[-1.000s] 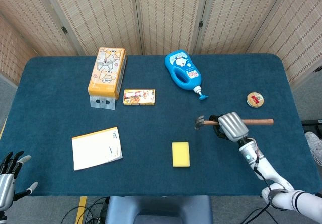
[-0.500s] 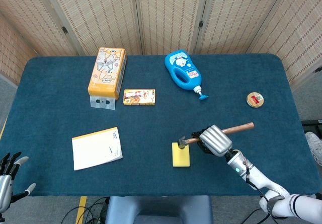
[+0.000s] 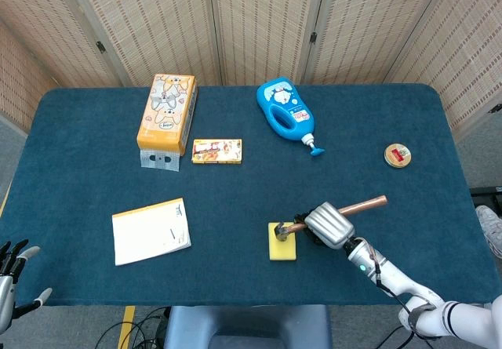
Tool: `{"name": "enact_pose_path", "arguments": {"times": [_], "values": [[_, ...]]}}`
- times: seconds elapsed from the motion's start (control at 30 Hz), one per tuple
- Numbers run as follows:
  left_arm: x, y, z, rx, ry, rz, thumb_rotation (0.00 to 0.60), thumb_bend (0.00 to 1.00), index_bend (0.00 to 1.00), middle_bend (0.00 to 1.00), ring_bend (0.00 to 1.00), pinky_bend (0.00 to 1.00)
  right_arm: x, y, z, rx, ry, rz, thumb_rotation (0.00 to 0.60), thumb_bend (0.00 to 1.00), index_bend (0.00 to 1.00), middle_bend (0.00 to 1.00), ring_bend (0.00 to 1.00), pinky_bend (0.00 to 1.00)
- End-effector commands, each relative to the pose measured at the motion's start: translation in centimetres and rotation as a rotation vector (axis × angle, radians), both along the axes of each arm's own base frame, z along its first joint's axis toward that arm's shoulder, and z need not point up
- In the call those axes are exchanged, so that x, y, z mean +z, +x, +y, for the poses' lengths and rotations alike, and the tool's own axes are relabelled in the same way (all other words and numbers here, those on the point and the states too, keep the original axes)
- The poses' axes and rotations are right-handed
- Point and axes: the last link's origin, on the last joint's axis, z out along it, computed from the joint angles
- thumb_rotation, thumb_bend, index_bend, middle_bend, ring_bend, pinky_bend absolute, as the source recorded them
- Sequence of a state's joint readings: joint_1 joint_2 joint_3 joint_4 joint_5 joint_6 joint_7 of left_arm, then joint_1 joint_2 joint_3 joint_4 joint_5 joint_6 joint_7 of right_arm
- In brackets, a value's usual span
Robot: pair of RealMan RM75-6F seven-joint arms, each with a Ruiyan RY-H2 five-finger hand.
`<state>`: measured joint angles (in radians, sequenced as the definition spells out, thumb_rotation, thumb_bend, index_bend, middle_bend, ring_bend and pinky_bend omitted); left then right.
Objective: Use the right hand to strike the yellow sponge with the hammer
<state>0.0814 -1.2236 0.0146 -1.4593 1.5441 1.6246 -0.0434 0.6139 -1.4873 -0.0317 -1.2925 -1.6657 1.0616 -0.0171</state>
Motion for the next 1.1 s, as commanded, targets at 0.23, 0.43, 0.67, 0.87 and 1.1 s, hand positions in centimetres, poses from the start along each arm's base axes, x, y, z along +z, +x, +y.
{"name": "enact_pose_path", "arguments": {"times": [0.23, 0.43, 0.67, 0.87, 1.1], "values": [[0.2, 0.1, -0.1, -0.005, 0.008, -0.001, 0.6, 0.2, 0.24, 0.16, 0.06, 0.2, 1.8, 0.8, -0.6, -0.015, -0.043, -0.094, 0.6, 0.7, 0.81, 0.84, 0.7, 0.75], [0.1, 0.2, -0.1, -0.008, 0.005, 0.0, 0.6, 0.2, 0.24, 0.16, 0.06, 0.2, 2.0, 0.8, -0.3, -0.026, -0.033, -0.117, 0.6, 0.7, 0.81, 0.84, 0.7, 0.75], [0.1, 0.2, -0.1, -0.003, 0.004, 0.002, 0.6, 0.2, 0.24, 0.16, 0.06, 0.2, 0.0, -0.5, -0.2, -0.046, 0.015, -0.029, 0.6, 0.7, 0.81, 0.84, 0.7, 0.75], [0.2, 0.2, -0.1, -0.001, 0.006, 0.003, 0.6, 0.2, 0.24, 0.16, 0.06, 0.2, 0.5, -0.4, -0.5, -0.054, -0.013, -0.074, 0.6, 0.69, 0.81, 0.84, 0.7, 0.75], [0.0, 0.3, 0.1, -0.007, 0.001, 0.003, 0.6, 0.2, 0.24, 0.16, 0.06, 0.2, 3.2, 0.1, -2.1, -0.085, -0.1, -0.175, 0.6, 0.69, 0.81, 0.84, 0.7, 0.75]]}}
